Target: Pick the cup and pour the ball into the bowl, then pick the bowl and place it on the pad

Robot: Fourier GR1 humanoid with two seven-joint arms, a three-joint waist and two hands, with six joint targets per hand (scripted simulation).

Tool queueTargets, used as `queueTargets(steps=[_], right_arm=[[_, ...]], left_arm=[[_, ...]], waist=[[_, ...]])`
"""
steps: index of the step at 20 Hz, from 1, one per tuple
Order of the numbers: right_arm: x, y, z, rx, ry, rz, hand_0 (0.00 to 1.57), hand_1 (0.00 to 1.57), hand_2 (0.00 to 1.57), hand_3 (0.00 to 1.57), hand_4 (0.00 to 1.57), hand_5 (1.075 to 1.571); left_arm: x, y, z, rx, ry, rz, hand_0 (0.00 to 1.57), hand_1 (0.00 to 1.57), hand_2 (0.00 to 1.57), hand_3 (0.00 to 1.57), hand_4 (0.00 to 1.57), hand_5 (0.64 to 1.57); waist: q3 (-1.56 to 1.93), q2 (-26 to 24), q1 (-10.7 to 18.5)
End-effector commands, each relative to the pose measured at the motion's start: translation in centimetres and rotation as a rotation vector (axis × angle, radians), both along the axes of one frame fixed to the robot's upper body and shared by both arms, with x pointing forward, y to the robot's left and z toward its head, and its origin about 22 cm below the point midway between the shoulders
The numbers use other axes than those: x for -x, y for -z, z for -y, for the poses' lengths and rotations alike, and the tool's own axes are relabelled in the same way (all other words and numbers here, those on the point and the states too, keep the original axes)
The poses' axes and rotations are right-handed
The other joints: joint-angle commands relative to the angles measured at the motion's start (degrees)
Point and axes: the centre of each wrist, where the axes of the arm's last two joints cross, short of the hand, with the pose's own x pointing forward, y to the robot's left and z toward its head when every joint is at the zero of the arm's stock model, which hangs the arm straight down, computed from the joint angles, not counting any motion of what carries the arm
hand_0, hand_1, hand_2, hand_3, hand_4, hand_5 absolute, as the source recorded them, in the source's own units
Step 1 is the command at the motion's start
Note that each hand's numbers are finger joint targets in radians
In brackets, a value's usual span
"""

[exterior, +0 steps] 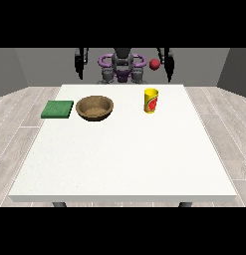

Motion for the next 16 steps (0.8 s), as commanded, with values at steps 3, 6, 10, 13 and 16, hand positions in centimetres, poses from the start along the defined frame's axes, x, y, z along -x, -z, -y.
queueTargets(steps=[3,6,10,13,16], right_arm=[[0.0,-2.1,0.5,0.016,0.003,0.013,0.00,0.00,0.00,0.00,0.87,1.533],[0.1,-2.8,1.0,0.029,0.017,-0.010,0.00,0.00,0.00,0.00,0.87,1.533],[3.7,-1.0,1.7,-0.167,0.121,-0.297,0.00,0.00,0.00,0.00,0.86,1.530],[2.4,-6.2,1.6,-0.148,0.114,-0.246,0.00,0.00,0.00,0.00,0.86,1.531],[3.5,-7.8,1.4,-0.147,0.124,-0.189,0.00,0.00,0.00,0.00,0.79,1.548]], left_arm=[[-0.2,-2.3,-0.8,-0.027,-0.003,0.027,0.00,0.00,0.00,0.00,0.66,1.566],[-0.3,-3.3,-1.0,-0.026,-0.007,0.020,0.00,0.00,0.00,0.00,0.66,1.566],[1.0,-4.4,0.8,0.228,-0.055,-0.190,0.00,0.00,0.00,0.00,0.63,1.564],[1.1,-6.4,2.0,0.240,-0.041,-0.163,0.00,0.00,0.00,0.00,0.62,1.564],[1.7,-8.6,4.1,0.211,-0.028,-0.078,0.00,0.00,0.00,0.00,0.58,1.560]], waist=[[-0.74,-12.04,0.12],[-0.95,-16.41,-0.23],[-1.07,-25.34,-2.91],[-1.12,-22.75,-3.14],[-1.11,-18.29,-2.50]])
